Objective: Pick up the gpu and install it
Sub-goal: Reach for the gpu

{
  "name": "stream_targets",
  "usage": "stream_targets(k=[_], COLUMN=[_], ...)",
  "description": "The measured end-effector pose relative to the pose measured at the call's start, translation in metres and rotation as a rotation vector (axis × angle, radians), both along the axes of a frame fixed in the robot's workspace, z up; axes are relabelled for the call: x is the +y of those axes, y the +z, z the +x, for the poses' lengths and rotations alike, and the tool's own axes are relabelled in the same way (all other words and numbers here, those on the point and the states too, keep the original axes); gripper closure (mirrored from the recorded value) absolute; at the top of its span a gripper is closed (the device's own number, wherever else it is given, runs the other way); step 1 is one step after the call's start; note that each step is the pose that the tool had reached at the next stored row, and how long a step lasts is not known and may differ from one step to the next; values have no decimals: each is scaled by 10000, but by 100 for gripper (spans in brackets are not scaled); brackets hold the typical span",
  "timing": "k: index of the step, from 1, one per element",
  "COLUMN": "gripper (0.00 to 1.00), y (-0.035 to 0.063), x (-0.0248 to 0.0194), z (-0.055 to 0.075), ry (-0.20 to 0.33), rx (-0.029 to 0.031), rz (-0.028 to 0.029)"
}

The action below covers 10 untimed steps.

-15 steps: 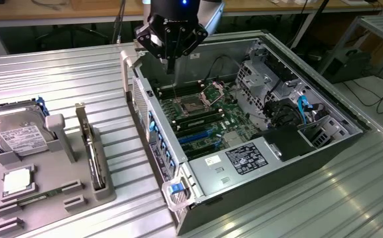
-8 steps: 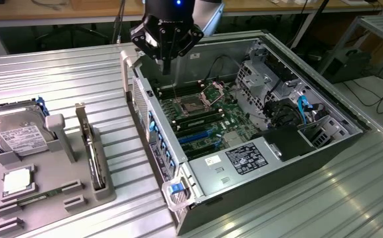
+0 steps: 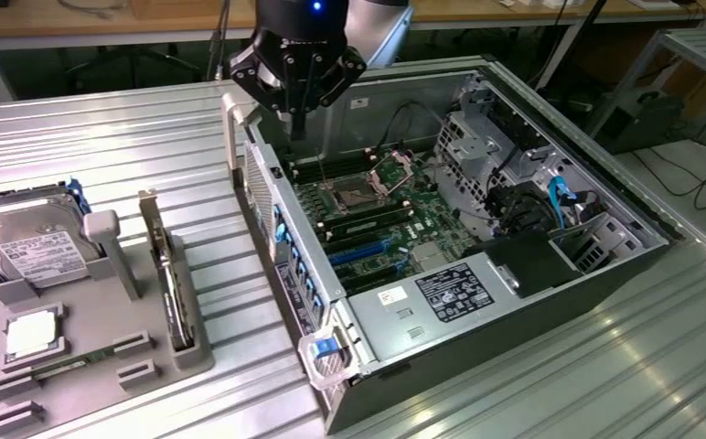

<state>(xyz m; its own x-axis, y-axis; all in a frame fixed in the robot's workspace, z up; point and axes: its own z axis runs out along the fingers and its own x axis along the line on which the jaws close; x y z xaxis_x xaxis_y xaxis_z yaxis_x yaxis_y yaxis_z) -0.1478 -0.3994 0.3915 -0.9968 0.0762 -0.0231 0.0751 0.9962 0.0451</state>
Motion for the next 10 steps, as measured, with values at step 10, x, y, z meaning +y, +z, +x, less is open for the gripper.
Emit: stream_targets(k=[10], gripper=[89], y=[-12], x=[-1], z=[-75], ry=[-1], rx=[15], rz=[0])
